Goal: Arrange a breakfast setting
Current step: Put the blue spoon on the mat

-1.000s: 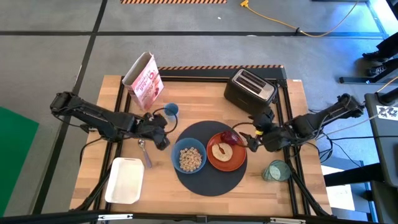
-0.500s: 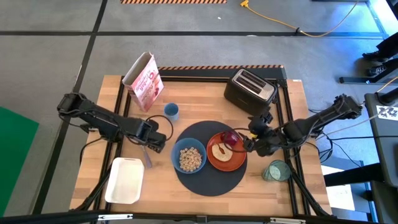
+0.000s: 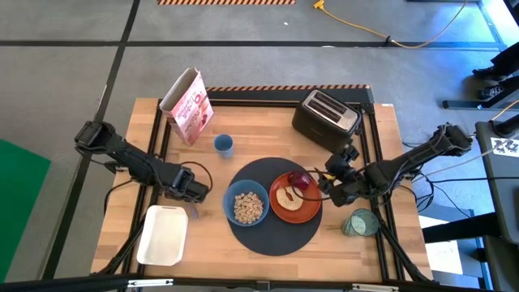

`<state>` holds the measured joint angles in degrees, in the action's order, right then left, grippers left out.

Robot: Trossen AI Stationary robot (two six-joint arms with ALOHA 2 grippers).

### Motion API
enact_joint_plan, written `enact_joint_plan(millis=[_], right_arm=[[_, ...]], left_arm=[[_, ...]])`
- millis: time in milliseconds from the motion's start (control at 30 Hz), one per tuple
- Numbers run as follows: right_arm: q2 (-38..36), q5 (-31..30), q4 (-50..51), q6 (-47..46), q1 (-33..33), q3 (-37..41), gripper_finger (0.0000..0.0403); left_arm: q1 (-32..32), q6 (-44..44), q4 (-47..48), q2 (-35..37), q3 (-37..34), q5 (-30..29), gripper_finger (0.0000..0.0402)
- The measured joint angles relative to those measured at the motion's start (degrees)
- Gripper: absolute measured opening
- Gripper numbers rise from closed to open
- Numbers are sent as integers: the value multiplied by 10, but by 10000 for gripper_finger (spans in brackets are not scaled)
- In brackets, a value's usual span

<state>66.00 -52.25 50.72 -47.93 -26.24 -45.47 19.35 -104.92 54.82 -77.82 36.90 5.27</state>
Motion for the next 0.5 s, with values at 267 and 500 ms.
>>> enact_joint_plan(millis=[267,500], right_arm=[[0,-1,-2,-2,0,6,383],[0,-7,-8,-1,0,6,383]], left_arm=[[-13,2,-98,1,-35,-28,147],[-24,22,-98,8,-37,-27,147]])
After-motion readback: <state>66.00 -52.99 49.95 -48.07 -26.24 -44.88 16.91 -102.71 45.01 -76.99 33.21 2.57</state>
